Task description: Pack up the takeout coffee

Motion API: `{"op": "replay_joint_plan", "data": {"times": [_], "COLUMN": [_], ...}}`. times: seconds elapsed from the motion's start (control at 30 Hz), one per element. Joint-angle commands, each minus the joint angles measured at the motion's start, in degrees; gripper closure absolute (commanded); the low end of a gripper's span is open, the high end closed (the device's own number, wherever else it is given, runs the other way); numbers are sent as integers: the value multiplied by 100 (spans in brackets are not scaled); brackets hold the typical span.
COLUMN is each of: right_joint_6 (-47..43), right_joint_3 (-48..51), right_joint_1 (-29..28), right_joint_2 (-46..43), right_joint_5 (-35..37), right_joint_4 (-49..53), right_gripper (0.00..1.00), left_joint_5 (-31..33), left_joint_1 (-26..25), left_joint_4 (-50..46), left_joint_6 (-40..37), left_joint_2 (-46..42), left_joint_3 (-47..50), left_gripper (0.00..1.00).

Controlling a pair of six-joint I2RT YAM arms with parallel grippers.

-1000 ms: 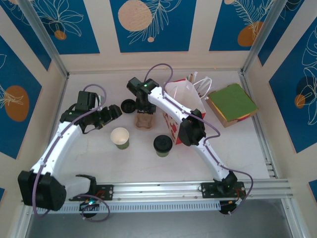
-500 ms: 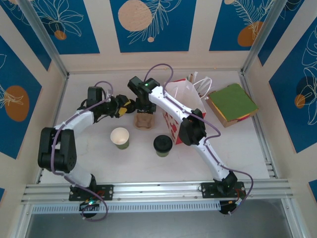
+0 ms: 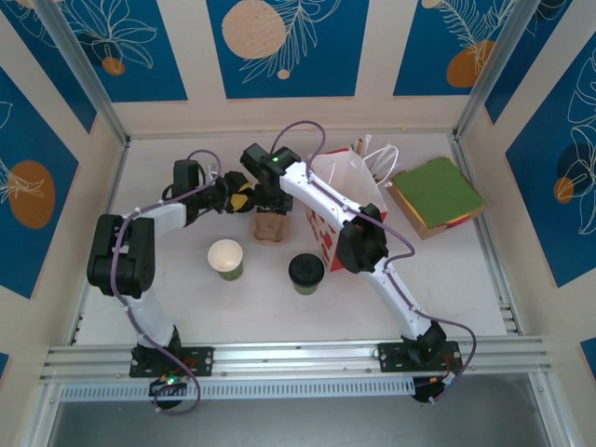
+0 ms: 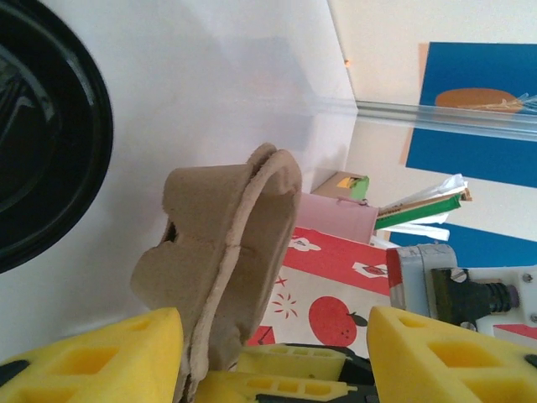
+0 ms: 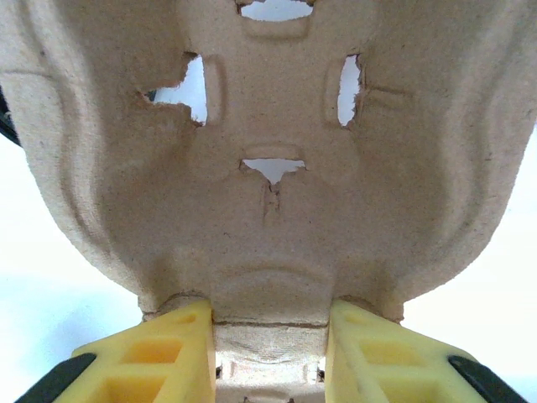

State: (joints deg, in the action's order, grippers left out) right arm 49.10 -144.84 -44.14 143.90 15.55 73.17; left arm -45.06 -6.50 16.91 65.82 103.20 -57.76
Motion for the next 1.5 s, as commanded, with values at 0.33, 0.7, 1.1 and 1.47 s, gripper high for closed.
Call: {"op": "replay_joint_plan", "data": {"times": [0.33,0.7,1.1,1.47], "right_joint_6": [-26,-18,-11,-30], "right_joint_3": [43,55,78,69], "right_joint_1": [61,69,54,19], "right_joint_2": [-213,-200,-204,-190], "right_joint_5": [-164,-141,-139,-131], "right_joint_4": [5,13,14,23], "right_gripper": [68,68,68,68], "left_joint_5": [-459,-440,-554,-666], "left_joint_1": [-86,-137,-149,-210], "left_joint_4": [717,674,862,1222], "left_joint_6": [258,197,230,426], "left_joint_2": [269,262,179,314], "left_joint_3": [42,177,281,331], "left_gripper": [41,43,43,44]}}
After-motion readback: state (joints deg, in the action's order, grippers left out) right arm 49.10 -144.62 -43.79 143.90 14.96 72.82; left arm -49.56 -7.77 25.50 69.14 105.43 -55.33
